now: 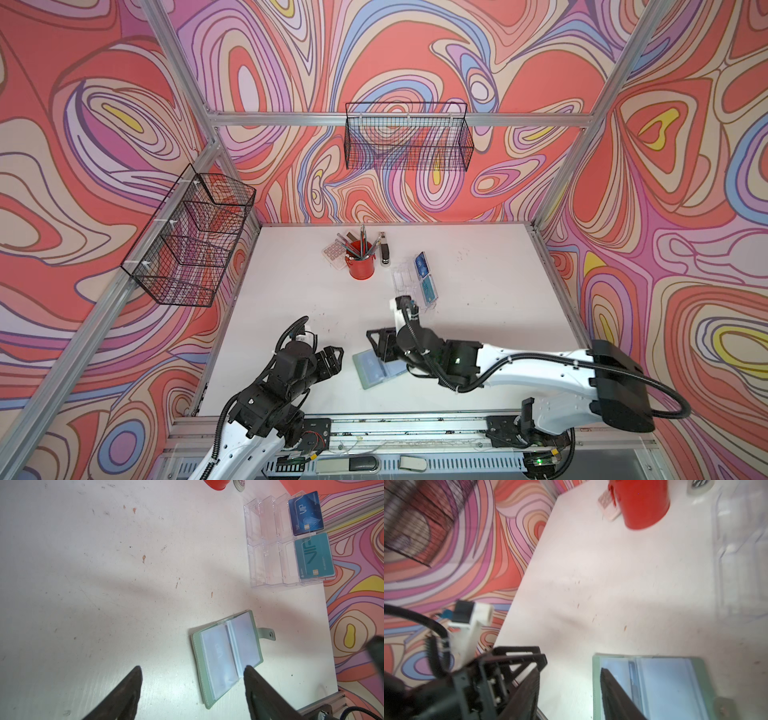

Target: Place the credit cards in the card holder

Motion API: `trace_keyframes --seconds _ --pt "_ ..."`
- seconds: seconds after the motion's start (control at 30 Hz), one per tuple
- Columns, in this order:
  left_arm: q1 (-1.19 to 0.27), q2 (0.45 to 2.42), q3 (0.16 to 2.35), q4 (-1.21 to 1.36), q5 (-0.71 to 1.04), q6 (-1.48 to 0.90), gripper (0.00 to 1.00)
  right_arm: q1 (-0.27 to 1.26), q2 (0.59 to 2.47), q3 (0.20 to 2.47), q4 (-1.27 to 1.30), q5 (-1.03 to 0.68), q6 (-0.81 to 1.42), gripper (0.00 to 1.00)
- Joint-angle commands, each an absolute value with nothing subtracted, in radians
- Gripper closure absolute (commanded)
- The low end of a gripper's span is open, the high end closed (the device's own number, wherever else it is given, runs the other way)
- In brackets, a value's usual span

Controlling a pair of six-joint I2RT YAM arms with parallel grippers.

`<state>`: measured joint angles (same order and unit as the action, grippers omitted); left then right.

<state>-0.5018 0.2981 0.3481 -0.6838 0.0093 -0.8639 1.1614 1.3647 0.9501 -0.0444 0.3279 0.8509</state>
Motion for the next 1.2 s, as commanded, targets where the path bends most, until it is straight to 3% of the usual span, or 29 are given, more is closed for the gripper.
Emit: trace_keyframes --seconds 0.0,0.07,0.13,0.17,0.2,0.23,0.33,0.4,0.63,0.9,1.17 --pt "-0.494 0.294 0.356 -0.826 -0.124 -0.975 0.2 1.032 1.275 0.999 -0.326 0.381 0.75 0.45" --pt "-0.495 0.285 0.392 -0.92 -0.201 -1.04 0.3 0.912 1.243 1.037 -0.404 0.329 0.718 0.42" --pt "-0.495 0.243 0.376 -0.898 -0.187 -1.052 0.3 0.77 1.226 1.063 -0.456 0.237 0.683 0.41" --pt "-0.497 0.218 0.353 -0.856 -0.16 -1.038 0.28 0.715 1.225 1.069 -0.465 0.199 0.668 0.41" --pt "-0.496 0.189 0.317 -0.805 -0.124 -1.031 0.19 0.659 1.229 1.072 -0.469 0.163 0.651 0.41" --pt "-0.497 0.164 0.28 -0.753 -0.093 -1.032 0.02 0.611 1.239 1.075 -0.467 0.134 0.63 0.4" --pt "-0.496 0.124 0.21 -0.639 -0.01 -1.025 0.0 0.498 1.308 1.082 -0.45 0.024 0.585 0.38" --pt "-0.496 0.126 0.207 -0.643 -0.004 -1.021 0.0 0.439 1.375 1.095 -0.438 -0.07 0.566 0.43" --pt "-0.496 0.218 0.221 -0.616 0.004 -1.01 0.0 0.416 1.549 1.097 -0.354 -0.238 0.499 0.46" --pt "-0.496 0.332 0.229 -0.56 0.036 -1.001 0.0 0.416 1.568 1.096 -0.345 -0.255 0.468 0.48" --pt "-0.497 0.332 0.227 -0.563 0.033 -1.004 0.0 0.416 1.613 1.109 -0.338 -0.311 0.467 0.67"
